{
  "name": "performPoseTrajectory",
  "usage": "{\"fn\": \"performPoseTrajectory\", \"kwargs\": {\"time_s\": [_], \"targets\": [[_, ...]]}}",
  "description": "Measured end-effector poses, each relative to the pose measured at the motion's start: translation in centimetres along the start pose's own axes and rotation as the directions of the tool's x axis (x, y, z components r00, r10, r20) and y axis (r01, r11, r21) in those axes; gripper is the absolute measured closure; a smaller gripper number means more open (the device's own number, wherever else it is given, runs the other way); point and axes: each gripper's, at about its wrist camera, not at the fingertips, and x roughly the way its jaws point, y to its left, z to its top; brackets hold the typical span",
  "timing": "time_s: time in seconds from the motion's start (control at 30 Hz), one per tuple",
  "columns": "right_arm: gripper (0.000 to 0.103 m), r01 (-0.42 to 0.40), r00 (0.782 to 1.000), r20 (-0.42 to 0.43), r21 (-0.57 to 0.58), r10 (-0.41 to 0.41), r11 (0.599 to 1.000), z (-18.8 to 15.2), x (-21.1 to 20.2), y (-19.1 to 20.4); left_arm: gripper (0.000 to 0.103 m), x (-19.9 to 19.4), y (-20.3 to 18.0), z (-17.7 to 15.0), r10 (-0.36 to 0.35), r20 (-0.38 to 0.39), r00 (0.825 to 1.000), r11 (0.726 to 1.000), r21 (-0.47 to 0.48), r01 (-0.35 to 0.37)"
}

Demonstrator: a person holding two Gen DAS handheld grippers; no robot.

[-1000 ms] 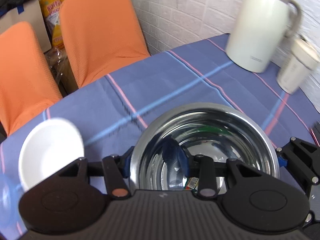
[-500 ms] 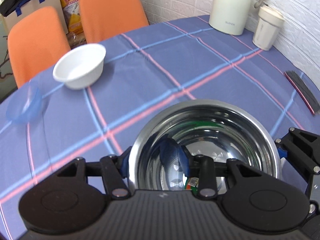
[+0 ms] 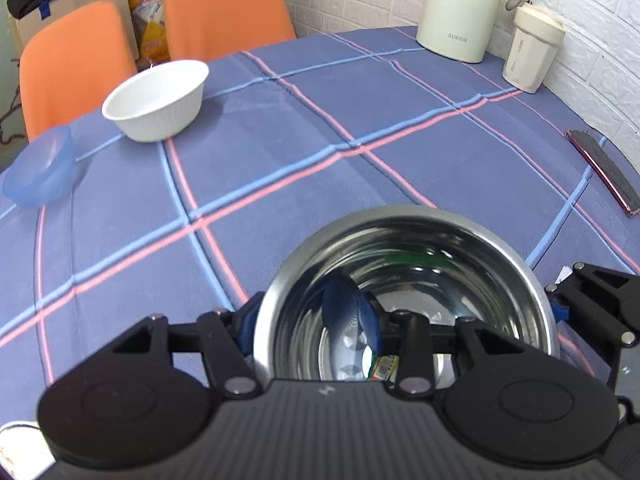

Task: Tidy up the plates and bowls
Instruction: 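Lower the steel bowl onto the plate stack and open the left gripper, then move the left gripper to the white ceramic bowl rim and close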

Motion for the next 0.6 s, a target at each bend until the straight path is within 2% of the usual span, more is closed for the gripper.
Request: {"fn": "performPoseTrajectory", "kwargs": {"time_s": [0.03,0.17,0.23,0.3,0.43,0.6], "targets": [[0.024,0.003,1.0,-0.007,0.002,-0.003,1.0,0.0,0.1,-0.1,0.037,-0.2,0.1,0.0,0.002,0.003,1.0,1.0,-0.004,-0.002],[0.024,-0.003,1.0,-0.01,0.011,0.003,1.0,-0.7,-1.0,-0.8,0.035,-1.8,0.9,-0.3,0.023,0.038,0.999,1.0,-0.018,-0.022],[0.024,0.007,1.0,0.004,0.036,-0.007,0.999,-1.1,-2.1,-1.6,0.019,-3.2,1.7,-0.6,0.029,0.066,0.997,0.999,-0.03,-0.027],[0.024,0.012,0.999,0.038,0.068,-0.015,0.998,-1.7,-4.1,-2.6,0.009,-4.4,2.6,-1.0,0.041,0.099,0.994,0.999,-0.038,-0.037],[0.024,0.033,0.994,0.1,0.124,-0.045,0.992,-1.8,-6.8,-4.3,0.009,-6.0,4.7,-1.3,0.095,0.124,0.988,0.994,-0.065,-0.087],[0.024,0.034,0.99,0.133,0.129,-0.051,0.991,0.3,-6.8,-4.8,0.008,-7.2,8.5,-0.6,0.134,0.13,0.982,0.982,-0.153,-0.114]]}}
